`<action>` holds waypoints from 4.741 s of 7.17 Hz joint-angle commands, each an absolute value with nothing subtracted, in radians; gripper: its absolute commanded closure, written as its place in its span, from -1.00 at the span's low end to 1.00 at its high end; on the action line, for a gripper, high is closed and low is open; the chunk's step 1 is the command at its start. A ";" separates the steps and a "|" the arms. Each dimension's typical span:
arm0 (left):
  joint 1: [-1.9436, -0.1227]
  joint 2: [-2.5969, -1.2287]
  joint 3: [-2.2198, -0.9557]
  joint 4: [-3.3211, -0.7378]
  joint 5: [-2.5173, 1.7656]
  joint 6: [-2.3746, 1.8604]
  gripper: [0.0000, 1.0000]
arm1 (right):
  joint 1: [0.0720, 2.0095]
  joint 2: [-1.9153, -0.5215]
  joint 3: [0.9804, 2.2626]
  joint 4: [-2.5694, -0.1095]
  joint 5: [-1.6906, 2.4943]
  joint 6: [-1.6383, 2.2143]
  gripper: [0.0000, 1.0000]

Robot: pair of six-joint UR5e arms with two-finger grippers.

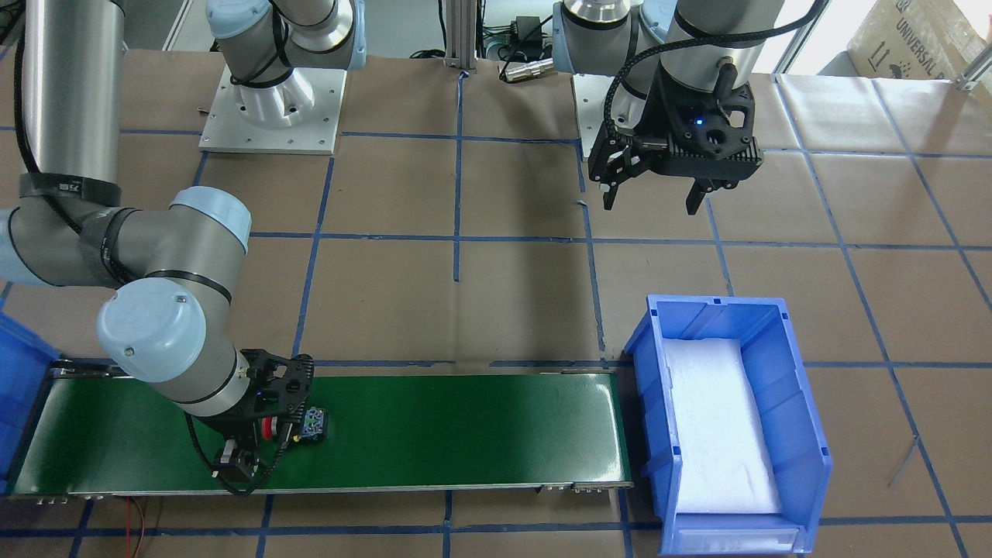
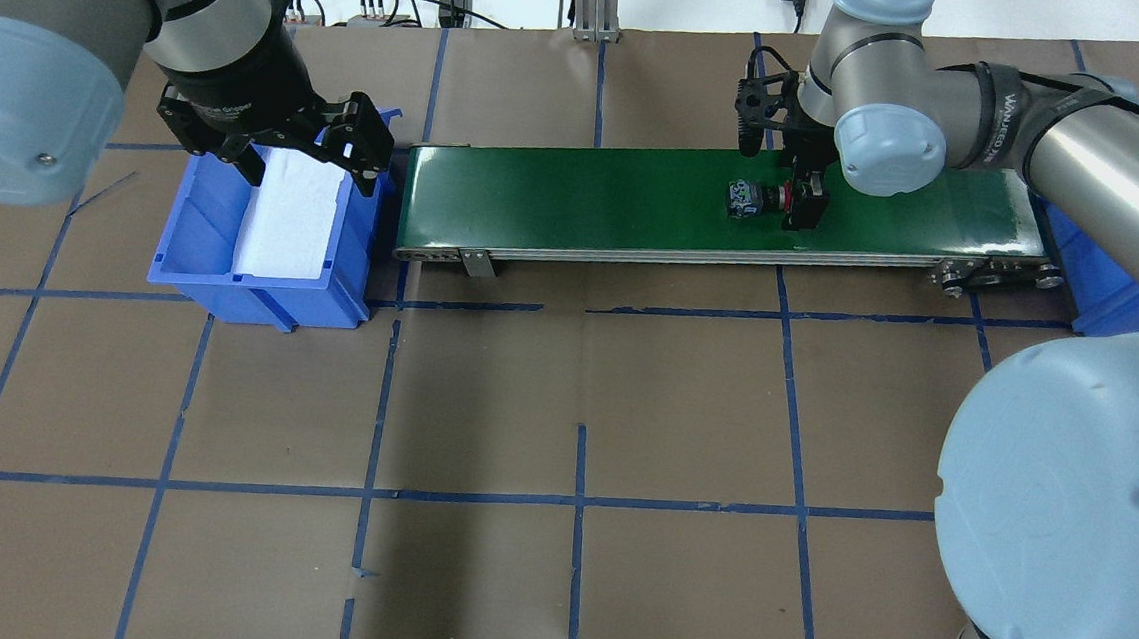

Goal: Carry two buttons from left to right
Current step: 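Lower the right gripper and grasp the red button, then carry the red button into the blue bin and release it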

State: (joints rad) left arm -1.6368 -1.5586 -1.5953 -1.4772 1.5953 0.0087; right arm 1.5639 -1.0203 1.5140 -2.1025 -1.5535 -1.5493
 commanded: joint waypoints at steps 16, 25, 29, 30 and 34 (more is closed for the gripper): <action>-1.637 -1.557 -1.597 -1.477 1.595 0.009 -1.00 | 1.563 -1.026 1.525 -2.091 -1.606 -1.542 0.48; -1.638 -1.562 -1.595 -1.477 1.595 0.008 -1.00 | 1.323 -1.120 1.384 -1.977 -1.606 -1.549 0.87; -1.638 -1.562 -1.595 -1.477 1.595 0.008 -1.00 | 1.056 -1.082 1.307 -1.993 -1.565 -1.844 0.88; -1.638 -1.562 -1.595 -1.477 1.595 0.008 -1.00 | 1.048 -1.051 1.283 -1.999 -1.559 -1.905 0.88; -1.638 -1.562 -1.595 -1.477 1.595 0.008 -1.00 | 0.976 -0.887 1.181 -1.999 -1.500 -2.065 0.86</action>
